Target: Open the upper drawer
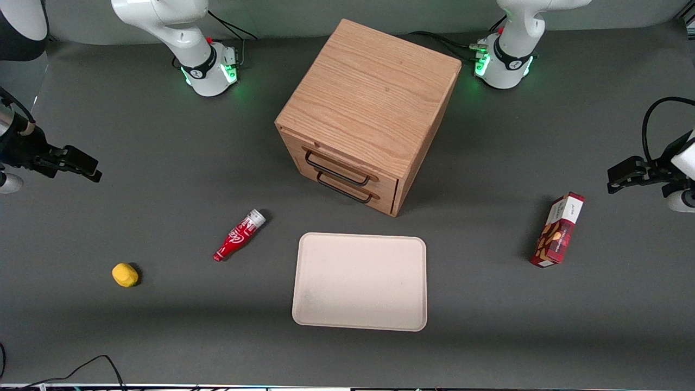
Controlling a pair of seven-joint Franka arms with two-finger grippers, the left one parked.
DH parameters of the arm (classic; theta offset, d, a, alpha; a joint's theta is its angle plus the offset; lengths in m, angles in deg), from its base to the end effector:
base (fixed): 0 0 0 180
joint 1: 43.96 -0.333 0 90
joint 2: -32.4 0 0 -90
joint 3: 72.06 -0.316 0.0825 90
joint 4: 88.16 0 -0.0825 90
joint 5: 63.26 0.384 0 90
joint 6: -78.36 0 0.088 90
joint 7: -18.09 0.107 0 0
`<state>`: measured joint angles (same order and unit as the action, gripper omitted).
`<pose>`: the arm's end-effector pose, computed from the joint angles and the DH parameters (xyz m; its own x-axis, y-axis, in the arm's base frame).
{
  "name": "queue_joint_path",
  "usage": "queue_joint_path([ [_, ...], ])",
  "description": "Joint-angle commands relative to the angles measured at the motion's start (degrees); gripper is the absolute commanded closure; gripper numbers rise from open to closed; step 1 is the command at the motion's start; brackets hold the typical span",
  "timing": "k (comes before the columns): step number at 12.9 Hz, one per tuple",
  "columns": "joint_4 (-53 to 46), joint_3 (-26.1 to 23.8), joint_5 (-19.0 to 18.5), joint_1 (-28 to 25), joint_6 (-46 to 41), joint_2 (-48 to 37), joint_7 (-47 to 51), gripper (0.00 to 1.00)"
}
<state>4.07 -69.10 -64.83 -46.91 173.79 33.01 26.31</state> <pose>0.5662 -0.0026 0.6086 0.9889 -0.1405 0.0487 -0.1417 -0.9897 0.0212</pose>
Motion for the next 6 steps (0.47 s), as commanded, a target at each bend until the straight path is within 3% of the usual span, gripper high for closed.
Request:
queue_joint_path([
  [1, -1.8, 0.0, 0.5, 0.5, -1.6, 1.1, 0.7, 0.00],
  [6, -4.1, -0.8, 0.4, -1.7, -2.4, 1.9, -4.3, 0.00],
])
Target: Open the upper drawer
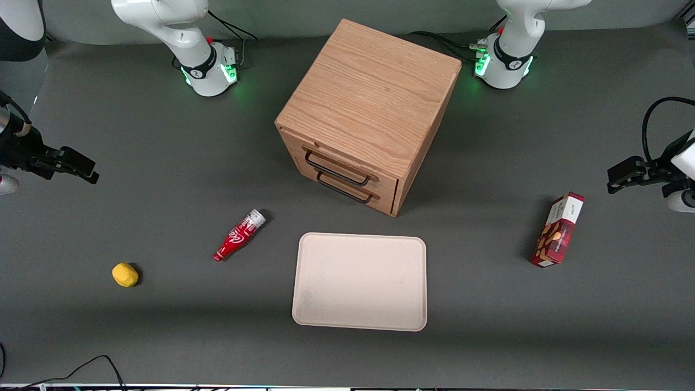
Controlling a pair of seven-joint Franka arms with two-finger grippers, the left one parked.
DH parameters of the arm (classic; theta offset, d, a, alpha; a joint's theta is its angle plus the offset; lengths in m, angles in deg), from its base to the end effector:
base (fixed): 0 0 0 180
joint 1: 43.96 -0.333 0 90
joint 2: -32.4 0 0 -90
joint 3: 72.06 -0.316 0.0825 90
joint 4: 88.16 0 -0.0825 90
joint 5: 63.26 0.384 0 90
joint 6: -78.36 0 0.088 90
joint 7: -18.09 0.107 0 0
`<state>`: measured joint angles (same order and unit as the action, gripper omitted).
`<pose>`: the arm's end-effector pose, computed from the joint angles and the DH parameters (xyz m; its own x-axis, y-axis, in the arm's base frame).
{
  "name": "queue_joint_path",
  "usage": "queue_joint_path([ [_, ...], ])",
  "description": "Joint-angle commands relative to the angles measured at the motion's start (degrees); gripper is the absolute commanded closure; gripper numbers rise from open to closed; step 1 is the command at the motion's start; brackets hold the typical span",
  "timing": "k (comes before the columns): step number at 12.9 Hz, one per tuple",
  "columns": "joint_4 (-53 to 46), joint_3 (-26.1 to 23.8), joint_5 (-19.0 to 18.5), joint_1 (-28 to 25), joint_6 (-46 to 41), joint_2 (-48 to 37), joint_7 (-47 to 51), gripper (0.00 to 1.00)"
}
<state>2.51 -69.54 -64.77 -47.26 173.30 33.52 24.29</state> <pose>0.5688 0.0054 0.6158 0.9941 -0.0921 0.0576 -0.0935 -0.9954 0.0211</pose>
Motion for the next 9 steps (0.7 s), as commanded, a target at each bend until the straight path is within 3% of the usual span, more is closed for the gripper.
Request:
queue_joint_path([
  [1, -2.5, -0.2, 0.4, -3.2, -2.0, 1.4, -2.3, 0.00],
  [6, -2.8, -0.3, 0.5, -14.6, -3.2, 1.3, -4.0, 0.00],
  [9, -3.6, -0.5, 5.7, -20.4, -3.3, 3.3, -4.2, 0.00],
])
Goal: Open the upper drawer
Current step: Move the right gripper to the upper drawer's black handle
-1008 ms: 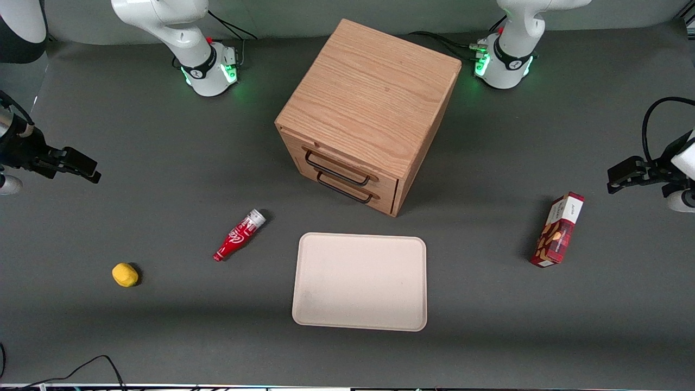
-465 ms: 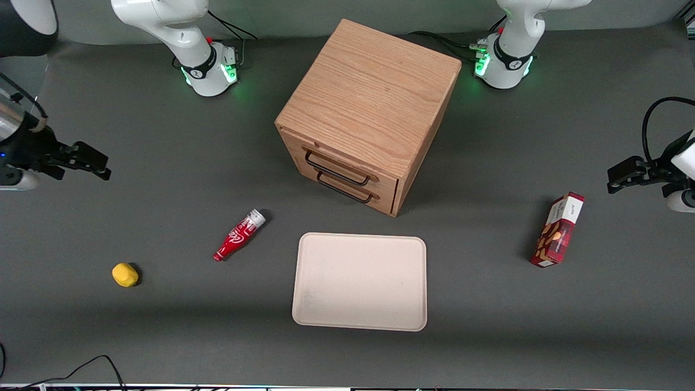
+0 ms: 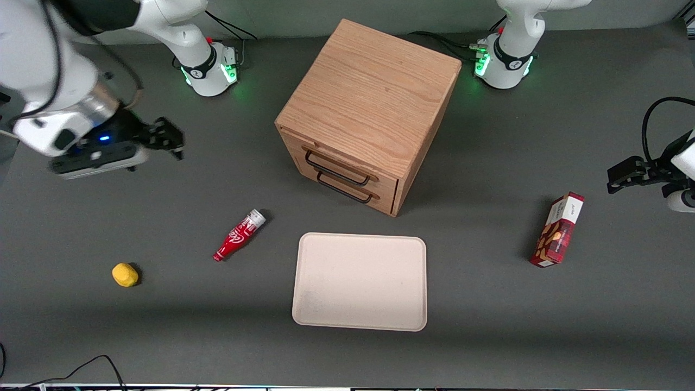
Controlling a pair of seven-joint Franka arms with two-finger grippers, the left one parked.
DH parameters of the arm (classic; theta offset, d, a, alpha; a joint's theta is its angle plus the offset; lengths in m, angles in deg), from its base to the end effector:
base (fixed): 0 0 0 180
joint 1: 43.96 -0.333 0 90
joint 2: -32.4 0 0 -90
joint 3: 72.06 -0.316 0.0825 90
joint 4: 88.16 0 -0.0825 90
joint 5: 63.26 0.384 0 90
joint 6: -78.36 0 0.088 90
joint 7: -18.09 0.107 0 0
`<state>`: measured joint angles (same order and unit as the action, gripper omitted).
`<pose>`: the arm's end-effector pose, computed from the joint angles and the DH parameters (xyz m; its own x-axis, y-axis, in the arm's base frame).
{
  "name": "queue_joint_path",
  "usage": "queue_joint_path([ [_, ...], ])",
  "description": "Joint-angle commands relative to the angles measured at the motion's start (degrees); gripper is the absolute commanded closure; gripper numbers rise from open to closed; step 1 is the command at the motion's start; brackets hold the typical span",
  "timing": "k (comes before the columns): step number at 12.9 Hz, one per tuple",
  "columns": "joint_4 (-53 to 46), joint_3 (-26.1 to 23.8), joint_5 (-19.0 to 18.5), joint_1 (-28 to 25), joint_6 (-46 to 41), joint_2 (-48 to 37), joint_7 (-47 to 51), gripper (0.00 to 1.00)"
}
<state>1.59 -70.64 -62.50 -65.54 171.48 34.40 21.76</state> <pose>0.5349 0.1981 0.6118 0.9588 0.2831 0.0231 0.2835 -0.9589 -0.0139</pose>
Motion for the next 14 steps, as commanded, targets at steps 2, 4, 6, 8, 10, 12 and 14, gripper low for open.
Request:
queue_joint_path([
  [2, -6.1, -4.1, 4.7, -2.1, -1.4, 6.1, -2.1, 0.00],
  [4, -10.0, -6.1, 4.7, -2.5, -1.4, 9.9, -5.6, 0.00],
  [6, -12.0, -8.5, 4.8, -2.3, -1.0, 13.1, -10.3, 0.00],
  [8, -12.9, -10.5, 4.9, -2.3, -0.5, 15.7, -13.7, 0.00],
  [10, -12.9, -12.1, 5.0, -2.1, 1.2, 17.3, -15.3, 0.00],
  [12, -12.7, -12.8, 9.4, -1.6, 3.3, 19.3, -19.6, 0.00],
  [14, -12.4, -12.8, 10.8, -1.9, 6.0, 20.9, -23.6, 0.00],
])
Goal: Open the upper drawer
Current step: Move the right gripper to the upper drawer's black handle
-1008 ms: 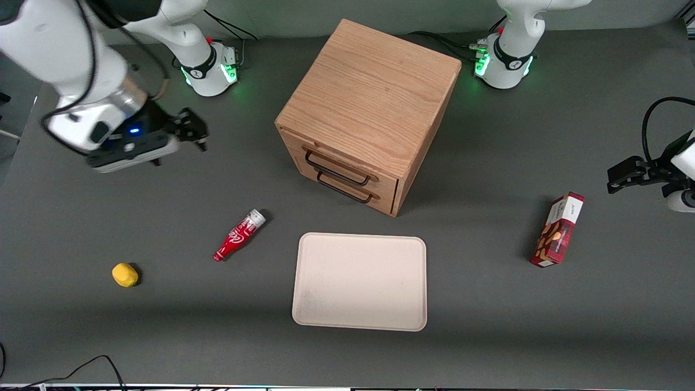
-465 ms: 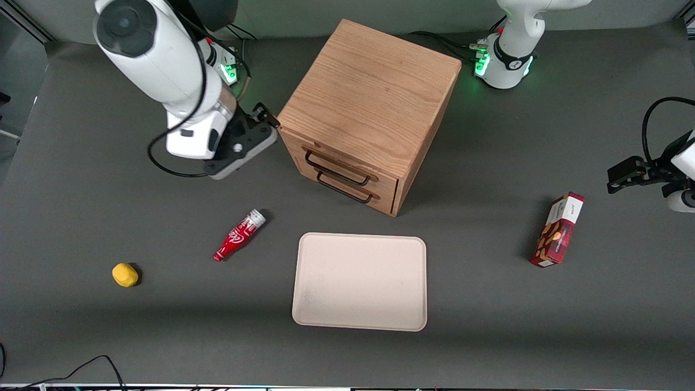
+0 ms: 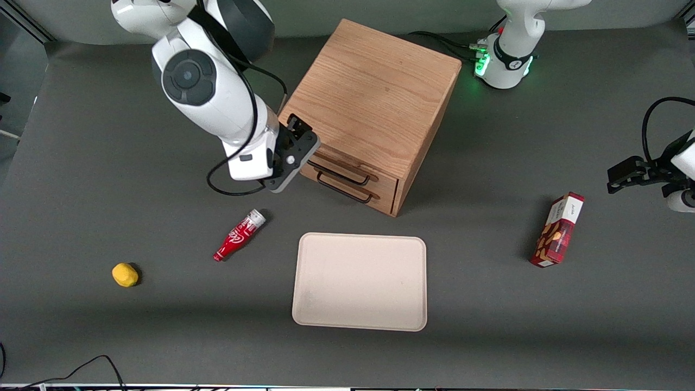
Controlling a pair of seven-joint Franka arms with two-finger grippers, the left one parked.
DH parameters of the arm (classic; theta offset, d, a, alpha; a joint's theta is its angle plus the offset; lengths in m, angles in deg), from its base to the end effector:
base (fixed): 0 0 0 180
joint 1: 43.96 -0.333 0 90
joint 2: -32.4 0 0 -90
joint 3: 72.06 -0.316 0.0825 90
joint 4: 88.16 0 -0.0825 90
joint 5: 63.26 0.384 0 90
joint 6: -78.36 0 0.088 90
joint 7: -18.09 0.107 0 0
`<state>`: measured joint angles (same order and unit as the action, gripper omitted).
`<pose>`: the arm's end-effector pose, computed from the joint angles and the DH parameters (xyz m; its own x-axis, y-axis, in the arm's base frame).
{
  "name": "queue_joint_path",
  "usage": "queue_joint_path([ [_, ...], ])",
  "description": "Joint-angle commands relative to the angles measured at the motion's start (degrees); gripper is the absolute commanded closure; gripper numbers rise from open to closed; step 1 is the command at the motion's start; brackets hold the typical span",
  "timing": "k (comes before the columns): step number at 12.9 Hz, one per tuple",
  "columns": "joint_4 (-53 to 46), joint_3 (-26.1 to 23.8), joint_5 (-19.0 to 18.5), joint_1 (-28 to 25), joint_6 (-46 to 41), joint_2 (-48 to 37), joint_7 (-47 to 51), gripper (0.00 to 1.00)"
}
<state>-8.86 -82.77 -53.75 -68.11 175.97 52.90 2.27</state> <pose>0.5465 0.3762 0.5115 0.6627 0.7484 0.0275 0.7331 -0.6408 -0.2279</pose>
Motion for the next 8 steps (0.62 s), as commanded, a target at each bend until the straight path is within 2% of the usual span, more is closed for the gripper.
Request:
queue_joint_path([
  [1, -1.9, -0.6, 2.0, 0.5, 2.5, 2.9, -4.1, 0.00],
  [8, 1.4, -2.3, 1.7, 0.1, 9.7, 5.8, -4.8, 0.00],
])
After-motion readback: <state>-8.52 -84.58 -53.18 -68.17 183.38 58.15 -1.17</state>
